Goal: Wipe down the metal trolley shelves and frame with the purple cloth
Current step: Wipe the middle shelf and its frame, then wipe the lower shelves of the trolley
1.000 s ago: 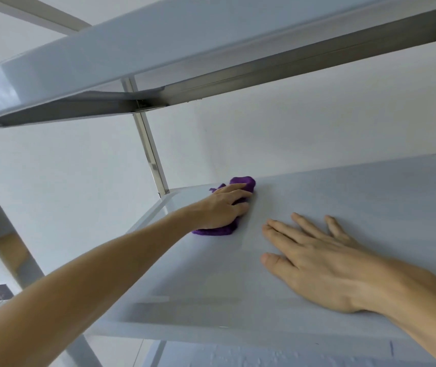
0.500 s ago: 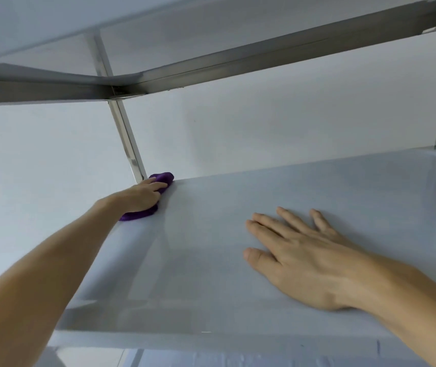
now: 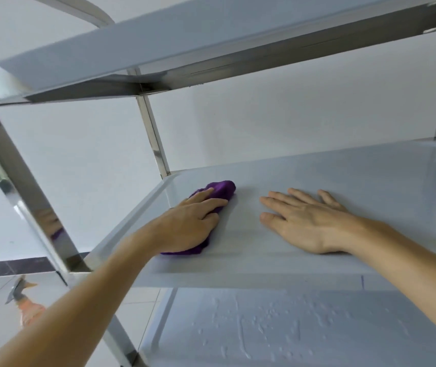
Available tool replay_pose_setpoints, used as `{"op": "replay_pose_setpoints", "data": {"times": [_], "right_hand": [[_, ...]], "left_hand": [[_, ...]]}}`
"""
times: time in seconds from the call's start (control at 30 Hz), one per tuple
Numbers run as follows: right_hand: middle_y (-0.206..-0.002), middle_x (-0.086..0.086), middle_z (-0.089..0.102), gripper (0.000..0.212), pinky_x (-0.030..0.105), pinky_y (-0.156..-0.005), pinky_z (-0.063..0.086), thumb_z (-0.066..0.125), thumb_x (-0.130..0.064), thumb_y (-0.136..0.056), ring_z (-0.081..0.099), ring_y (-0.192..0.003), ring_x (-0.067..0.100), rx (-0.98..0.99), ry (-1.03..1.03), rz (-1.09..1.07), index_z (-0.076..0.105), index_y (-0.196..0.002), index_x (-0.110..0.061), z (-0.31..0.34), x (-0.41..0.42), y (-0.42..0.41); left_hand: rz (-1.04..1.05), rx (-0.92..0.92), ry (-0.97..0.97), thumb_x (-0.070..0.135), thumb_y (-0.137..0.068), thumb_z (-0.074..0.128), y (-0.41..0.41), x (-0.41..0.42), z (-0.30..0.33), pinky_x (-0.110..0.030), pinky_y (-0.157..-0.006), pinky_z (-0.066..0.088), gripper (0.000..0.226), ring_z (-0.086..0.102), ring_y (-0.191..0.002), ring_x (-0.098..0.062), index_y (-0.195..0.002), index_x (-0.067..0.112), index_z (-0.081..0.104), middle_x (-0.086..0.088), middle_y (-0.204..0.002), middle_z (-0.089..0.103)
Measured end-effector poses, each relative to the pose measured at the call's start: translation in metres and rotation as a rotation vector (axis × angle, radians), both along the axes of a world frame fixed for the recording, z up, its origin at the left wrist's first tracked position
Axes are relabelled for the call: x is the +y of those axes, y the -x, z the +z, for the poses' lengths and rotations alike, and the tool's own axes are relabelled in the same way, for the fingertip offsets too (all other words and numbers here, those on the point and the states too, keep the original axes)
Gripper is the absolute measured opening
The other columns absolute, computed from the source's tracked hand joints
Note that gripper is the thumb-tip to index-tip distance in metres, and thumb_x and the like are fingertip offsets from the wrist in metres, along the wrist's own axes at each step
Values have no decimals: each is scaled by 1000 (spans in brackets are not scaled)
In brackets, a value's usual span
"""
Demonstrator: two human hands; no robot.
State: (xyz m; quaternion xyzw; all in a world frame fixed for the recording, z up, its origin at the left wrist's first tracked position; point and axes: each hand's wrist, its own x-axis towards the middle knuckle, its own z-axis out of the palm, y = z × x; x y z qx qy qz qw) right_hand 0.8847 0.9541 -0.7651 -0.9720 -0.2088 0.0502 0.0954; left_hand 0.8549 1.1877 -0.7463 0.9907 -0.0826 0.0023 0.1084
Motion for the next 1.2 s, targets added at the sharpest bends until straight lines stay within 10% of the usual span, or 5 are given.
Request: {"op": "replay_pose_setpoints", "data": {"times": [0.4, 0.57, 0.77, 1.07, 1.2], "right_hand": [[-161, -26, 9, 57, 49, -120, 3, 15, -64, -96, 5, -150, 6, -76, -30, -39, 19, -151, -47, 0, 11, -22], [-137, -13, 53, 42, 41, -98, 33, 25, -52, -98, 48, -127, 17, -307, -22, -33, 56, -117, -31, 7, 19, -11], [-117, -11, 63, 29, 45, -96, 47, 36, -40, -100, 57, -109, 23, -298, -341, 13, 62, -107, -29, 14, 45, 12], [-110, -11, 62, 29, 41, -84, 46, 33, -38, -101, 56, -103, 25, -363, -296, 200, 60, -103, -27, 15, 92, 41], [-115, -15, 61, 42, 35, -82, 35, 24, -52, -96, 55, -108, 21, -422, -165, 324, 59, -109, -33, 7, 126, 58]], "left_hand": [[-85, -332, 26, 69, -86, 45, 77, 25, -26, -23, -102, 31, 70, 36, -125, -2, -147, 46, 21, 28, -147, 29], [-118, -268, 58, 88, -70, 45, 74, 53, -15, -32, -106, 36, 83, 39, -127, -6, -142, 57, 20, 28, -143, 32], [-189, -371, -51, 62, -82, 62, 66, 48, -25, -29, -107, 35, 75, 39, -134, -9, -147, 50, 26, 21, -152, 33], [-15, -642, 532, 31, -89, 69, 123, 93, -37, -5, -69, 44, 39, 64, -76, 1, -126, 41, 61, 22, -95, 69], [172, -724, 1045, 41, -91, 63, 169, 119, -58, -34, -58, 52, 34, 67, -69, -20, -124, 35, 64, -3, -104, 74]]}}
